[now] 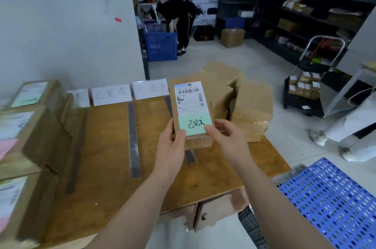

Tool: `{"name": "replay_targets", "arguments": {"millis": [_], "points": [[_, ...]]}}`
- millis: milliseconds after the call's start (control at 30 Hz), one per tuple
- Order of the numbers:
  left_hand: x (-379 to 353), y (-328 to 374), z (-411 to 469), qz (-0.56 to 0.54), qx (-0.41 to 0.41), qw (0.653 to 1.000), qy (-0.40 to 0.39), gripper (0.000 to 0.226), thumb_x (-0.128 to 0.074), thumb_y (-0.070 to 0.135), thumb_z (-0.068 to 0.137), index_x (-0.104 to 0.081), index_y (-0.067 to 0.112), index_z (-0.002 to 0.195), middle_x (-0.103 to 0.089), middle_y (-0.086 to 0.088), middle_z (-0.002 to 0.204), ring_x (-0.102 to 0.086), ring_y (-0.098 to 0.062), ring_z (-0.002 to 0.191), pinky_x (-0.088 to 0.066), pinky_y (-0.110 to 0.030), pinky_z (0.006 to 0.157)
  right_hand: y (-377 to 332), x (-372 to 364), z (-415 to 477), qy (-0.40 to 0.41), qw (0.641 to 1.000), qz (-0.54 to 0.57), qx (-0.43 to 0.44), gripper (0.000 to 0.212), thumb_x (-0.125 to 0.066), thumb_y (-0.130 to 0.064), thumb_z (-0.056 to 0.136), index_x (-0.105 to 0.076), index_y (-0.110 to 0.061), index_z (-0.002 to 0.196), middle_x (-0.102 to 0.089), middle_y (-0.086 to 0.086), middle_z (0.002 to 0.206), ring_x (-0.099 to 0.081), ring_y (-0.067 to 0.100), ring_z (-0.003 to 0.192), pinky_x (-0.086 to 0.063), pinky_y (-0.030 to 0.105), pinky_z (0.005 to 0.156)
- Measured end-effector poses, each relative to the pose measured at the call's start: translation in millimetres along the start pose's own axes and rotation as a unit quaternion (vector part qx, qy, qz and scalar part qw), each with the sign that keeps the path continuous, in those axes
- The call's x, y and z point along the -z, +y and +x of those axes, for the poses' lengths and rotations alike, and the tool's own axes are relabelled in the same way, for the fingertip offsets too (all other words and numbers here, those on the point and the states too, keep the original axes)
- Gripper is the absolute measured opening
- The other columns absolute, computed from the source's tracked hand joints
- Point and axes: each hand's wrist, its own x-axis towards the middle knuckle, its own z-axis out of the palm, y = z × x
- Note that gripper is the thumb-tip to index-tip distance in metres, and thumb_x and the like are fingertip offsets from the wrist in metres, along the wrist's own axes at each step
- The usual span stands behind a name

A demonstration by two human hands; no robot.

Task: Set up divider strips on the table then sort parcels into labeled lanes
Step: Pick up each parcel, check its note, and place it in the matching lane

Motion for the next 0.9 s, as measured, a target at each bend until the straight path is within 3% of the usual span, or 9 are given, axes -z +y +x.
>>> {"name": "replay_targets", "arguments": {"millis": [200,333,467,600,733,833,900], "points": [[107.6,4.1,-3.4,0.017,-0.020,0.998,0.060,0.035,-0.044,0.035,0.102,-0.047,0.046,0.135,-0.064,0.026,0.119,-0.060,0.006,0.104,-0.047,-0.012,0.071,-33.4,-104.6,-16.6,-0.056,0.998,0.004,0.017,0.040,-0.069,-0.040,0.085,-0.067,-0.016,0.117,-0.071,-0.011,0.105,-0.065,0.000,0.095,-0.053,0.023,0.086],[169.5,0.2,1.0,0.044,-0.007,0.996,0.077,0.032,-0.043,0.032,0.103,-0.049,0.045,0.131,-0.064,0.031,0.111,-0.059,0.014,0.096,-0.048,-0.005,0.061,-46.3,-166.3,-22.2,-0.081,0.997,-0.005,0.009,0.039,-0.069,-0.041,0.084,-0.067,-0.017,0.116,-0.070,-0.013,0.103,-0.063,-0.005,0.090,-0.048,0.013,0.075],[216.0,-4.9,23.4,0.050,0.022,0.995,0.088,0.038,-0.046,0.028,0.103,-0.043,0.034,0.140,-0.061,0.030,0.108,-0.059,0.000,0.104,-0.044,-0.013,0.068,-50.8,-218.1,-13.6,-0.108,0.994,-0.033,-0.015,0.039,-0.067,-0.044,0.086,-0.067,-0.020,0.116,-0.063,-0.026,0.089,-0.060,-0.011,0.082,-0.044,0.009,0.065],[242.4,-15.7,57.8,0.076,0.059,0.992,0.085,0.045,-0.046,0.030,0.103,-0.038,0.030,0.147,-0.058,0.012,0.134,-0.055,-0.014,0.118,-0.050,-0.026,0.081,-44.1,-257.6,8.1,-0.141,0.987,-0.063,-0.038,0.042,-0.060,-0.046,0.091,-0.065,-0.019,0.123,-0.069,-0.012,0.110,-0.063,0.005,0.097,-0.054,0.027,0.081],[254.0,-28.4,105.0,0.091,0.081,0.990,0.077,0.040,-0.044,0.030,0.104,-0.041,0.029,0.144,-0.058,0.008,0.136,-0.056,-0.014,0.116,-0.051,-0.035,0.092,-34.1,-287.3,46.6,-0.169,0.981,-0.079,-0.044,0.035,-0.055,-0.043,0.094,-0.066,-0.021,0.119,-0.070,-0.009,0.112,-0.063,0.005,0.094,-0.053,0.025,0.077],[254.6,-36.0,142.2,0.089,0.112,0.985,0.091,0.045,-0.045,0.028,0.103,-0.037,0.025,0.148,-0.056,0.003,0.141,-0.054,-0.021,0.125,-0.049,-0.046,0.102,-22.1,-308.2,80.9,-0.188,0.976,-0.091,-0.066,0.031,-0.054,-0.041,0.096,-0.065,-0.023,0.119,-0.070,-0.008,0.112,-0.063,0.008,0.093,-0.056,0.033,0.082],[253.3,-41.9,167.3,0.099,0.133,0.981,0.103,0.050,-0.045,0.028,0.103,-0.033,0.023,0.151,-0.053,0.001,0.144,-0.051,-0.023,0.129,-0.048,-0.048,0.103,-12.6,-321.5,103.0,-0.197,0.972,-0.098,-0.082,0.031,-0.053,-0.040,0.096,-0.065,-0.022,0.119,-0.069,-0.007,0.113,-0.064,0.009,0.092,-0.057,0.029,0.077]]}}
